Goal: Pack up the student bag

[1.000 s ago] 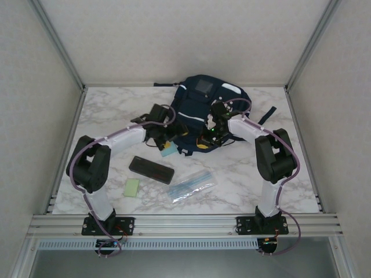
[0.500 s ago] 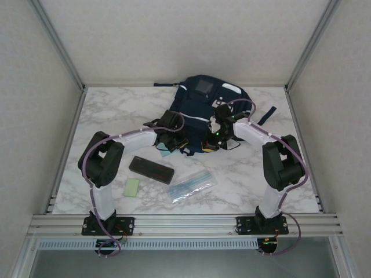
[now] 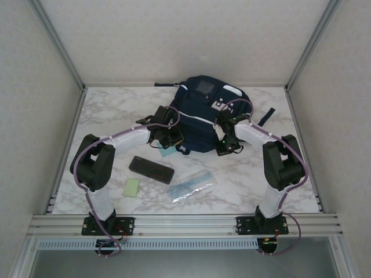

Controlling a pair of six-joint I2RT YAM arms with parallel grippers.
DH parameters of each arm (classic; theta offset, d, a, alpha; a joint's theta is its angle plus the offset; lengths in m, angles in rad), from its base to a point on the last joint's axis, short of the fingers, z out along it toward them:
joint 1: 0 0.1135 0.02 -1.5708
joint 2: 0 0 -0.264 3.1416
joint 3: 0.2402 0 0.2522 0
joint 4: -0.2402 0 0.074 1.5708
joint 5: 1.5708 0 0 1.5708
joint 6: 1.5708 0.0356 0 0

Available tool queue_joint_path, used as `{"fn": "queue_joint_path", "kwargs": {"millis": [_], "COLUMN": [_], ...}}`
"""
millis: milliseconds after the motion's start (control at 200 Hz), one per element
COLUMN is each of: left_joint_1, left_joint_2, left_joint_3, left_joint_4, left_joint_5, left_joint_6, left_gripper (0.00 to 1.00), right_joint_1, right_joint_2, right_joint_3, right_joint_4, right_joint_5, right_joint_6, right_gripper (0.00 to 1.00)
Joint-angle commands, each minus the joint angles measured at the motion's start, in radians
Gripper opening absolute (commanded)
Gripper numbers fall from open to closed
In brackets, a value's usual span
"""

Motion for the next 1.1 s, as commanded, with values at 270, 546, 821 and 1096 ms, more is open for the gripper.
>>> {"fn": "queue_joint_path", "kwargs": {"millis": [270, 546, 821, 1096], "left_joint_1": [0.057, 0.058, 0.069, 0.074], "left_joint_2": [-0.097, -0.160, -0.170, -0.154], "left_joint_3": [-0.035, -0.103, -0.080, -0.026], "left_joint_4": [-0.092, -0.081, -0.074, -0.081], "left_joint_5": [-0.068, -0.103, -0.109, -0.089], "left_joint_6": [0.072, 0.047, 0.056, 0.101], "left_gripper": [0.00, 0.00, 0.00, 0.00], "right_joint_1": [-0.210, -0.299, -0.299, -0.298], "right_joint_2": [0.133, 0.273, 0.202, -0.047], "right_joint_3": [0.143, 0.401, 0.346, 0.122], "right_joint_4": [0.154, 0.106, 0.058, 0.104], "right_joint_5": [0.415, 0.365, 0.232, 0.089], "right_joint_6": [-0.189, -0.135, 0.035, 0.140], "right_gripper": [0.00, 0.00, 0.00, 0.33]}}
